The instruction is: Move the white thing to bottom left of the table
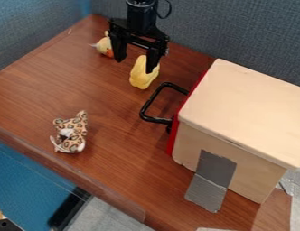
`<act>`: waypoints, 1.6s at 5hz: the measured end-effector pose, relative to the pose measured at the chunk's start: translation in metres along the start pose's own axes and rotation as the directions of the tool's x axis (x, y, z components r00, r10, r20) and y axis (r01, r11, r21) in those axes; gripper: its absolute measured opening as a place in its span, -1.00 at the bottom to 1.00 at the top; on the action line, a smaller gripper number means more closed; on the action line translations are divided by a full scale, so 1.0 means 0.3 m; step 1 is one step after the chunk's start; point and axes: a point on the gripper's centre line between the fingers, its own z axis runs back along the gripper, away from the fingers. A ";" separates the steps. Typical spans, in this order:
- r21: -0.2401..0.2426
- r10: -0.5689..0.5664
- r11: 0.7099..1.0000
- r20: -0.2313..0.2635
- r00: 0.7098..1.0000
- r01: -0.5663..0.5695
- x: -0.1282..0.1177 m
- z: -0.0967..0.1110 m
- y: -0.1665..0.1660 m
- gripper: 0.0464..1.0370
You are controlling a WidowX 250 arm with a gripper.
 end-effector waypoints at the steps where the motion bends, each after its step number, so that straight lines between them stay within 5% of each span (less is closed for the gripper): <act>1: -0.010 -0.002 1.000 -0.044 0.999 0.002 -0.015 -0.048 -0.006 0.93; 4: -0.047 0.079 0.996 0.037 0.996 -0.077 0.185 -0.028 0.219 0.93; 5: -0.019 0.145 0.989 0.057 0.988 -0.144 0.238 -0.028 0.305 0.93; 8: 0.035 0.212 0.977 -0.023 0.977 -0.211 0.294 -0.178 0.352 0.93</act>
